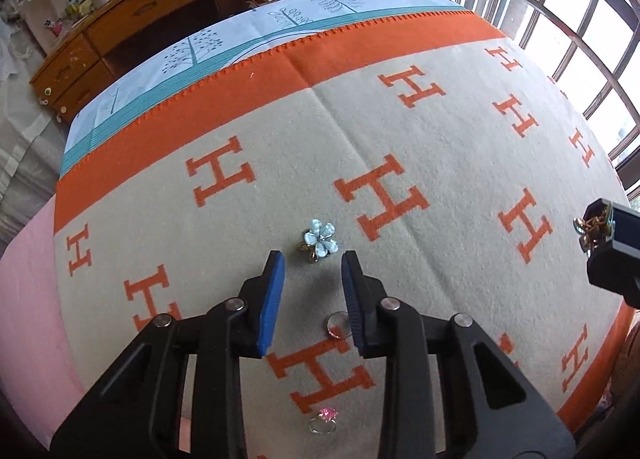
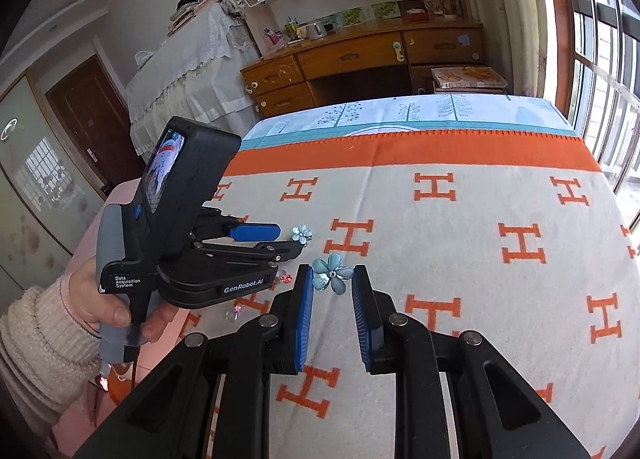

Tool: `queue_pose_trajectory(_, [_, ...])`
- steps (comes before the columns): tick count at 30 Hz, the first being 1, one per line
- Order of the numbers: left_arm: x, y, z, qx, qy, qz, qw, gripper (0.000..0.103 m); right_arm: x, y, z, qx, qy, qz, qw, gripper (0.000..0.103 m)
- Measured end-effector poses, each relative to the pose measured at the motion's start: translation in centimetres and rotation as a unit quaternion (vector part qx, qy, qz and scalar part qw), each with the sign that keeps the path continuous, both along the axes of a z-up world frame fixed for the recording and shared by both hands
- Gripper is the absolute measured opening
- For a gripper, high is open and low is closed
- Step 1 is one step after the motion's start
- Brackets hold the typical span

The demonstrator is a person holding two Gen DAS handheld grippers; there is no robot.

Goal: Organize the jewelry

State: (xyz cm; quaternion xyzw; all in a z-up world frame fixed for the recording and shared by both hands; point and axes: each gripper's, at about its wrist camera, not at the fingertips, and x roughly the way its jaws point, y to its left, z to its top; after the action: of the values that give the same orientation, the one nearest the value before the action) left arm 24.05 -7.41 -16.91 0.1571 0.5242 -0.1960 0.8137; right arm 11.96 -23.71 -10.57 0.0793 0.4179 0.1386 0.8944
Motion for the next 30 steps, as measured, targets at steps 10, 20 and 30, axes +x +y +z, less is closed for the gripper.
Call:
queue_pose_trajectory(10, [1.6, 0.1, -0.6, -0.010, -0.023, 0.007, 0.9997, 0.026, 0.4, -1.3, -1.7, 0.021, 0.014, -0.004, 1.000, 0.019])
queue_pose_trajectory(20, [0.5, -0.3, 0.0, 0.003, -0.061, 0.019, 0.9980, 0.016, 0.3, -1.7, -2.1, 0.030, 0.019, -0.008, 0.999, 0.019])
queue_pose_trajectory(30, [-6.7, 5.5, 8.0, -0.063, -0.067, 0.062, 0.9938, 0.016, -3.0, 2.9, 1.4, 0.020, -0.014, 0.032, 0.999, 0.019])
